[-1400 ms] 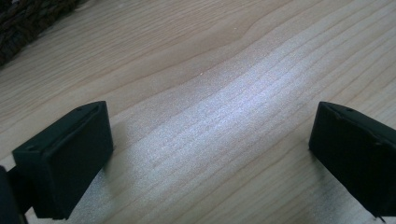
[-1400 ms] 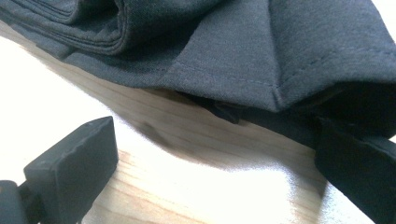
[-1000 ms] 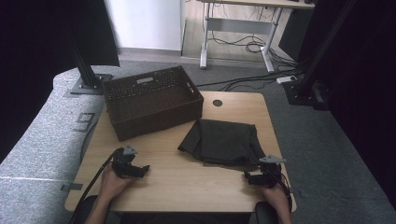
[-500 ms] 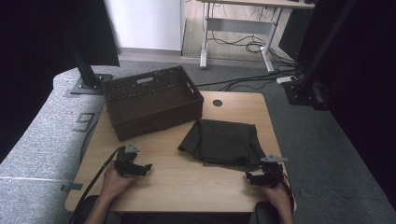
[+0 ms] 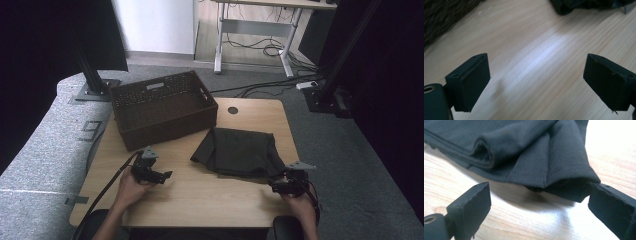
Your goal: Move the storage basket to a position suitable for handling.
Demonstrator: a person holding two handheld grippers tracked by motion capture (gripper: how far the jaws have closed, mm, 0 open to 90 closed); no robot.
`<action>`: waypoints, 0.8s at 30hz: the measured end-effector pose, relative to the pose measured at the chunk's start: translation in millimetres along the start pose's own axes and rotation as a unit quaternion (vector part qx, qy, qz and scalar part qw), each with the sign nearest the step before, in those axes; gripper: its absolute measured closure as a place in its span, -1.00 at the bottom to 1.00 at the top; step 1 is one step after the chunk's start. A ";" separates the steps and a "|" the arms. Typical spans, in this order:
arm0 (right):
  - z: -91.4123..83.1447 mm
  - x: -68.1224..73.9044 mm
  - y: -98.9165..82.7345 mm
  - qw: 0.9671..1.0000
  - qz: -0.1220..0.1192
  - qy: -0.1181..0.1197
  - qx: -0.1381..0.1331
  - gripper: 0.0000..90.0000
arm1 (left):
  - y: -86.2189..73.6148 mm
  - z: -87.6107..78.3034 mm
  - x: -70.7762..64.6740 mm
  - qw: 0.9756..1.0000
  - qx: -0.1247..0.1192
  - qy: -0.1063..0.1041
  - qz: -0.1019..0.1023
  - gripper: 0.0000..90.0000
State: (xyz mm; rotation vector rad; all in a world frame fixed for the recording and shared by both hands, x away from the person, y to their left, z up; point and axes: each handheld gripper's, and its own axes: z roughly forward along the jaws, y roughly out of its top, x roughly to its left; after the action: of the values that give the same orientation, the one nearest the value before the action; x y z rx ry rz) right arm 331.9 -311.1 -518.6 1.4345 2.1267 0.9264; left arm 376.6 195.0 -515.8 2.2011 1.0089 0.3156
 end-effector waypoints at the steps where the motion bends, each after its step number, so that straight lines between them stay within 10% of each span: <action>1: -2.1 -1.0 4.7 1.000 -0.001 0.000 -0.002 -0.85 | 7.8 3.0 -1.5 1.000 -0.003 -0.002 0.004 -0.83; 24: -3.5 -24.0 45.8 1.000 0.004 -0.012 -0.005 -0.56 | 95.9 46.7 -24.2 0.998 -0.019 -0.036 0.052 -0.61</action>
State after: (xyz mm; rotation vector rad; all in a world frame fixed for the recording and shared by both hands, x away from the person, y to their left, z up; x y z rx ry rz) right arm 368.6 -322.8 -483.9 1.4436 2.0974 0.9166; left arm 437.5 109.9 -484.0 2.2179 0.8445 0.2988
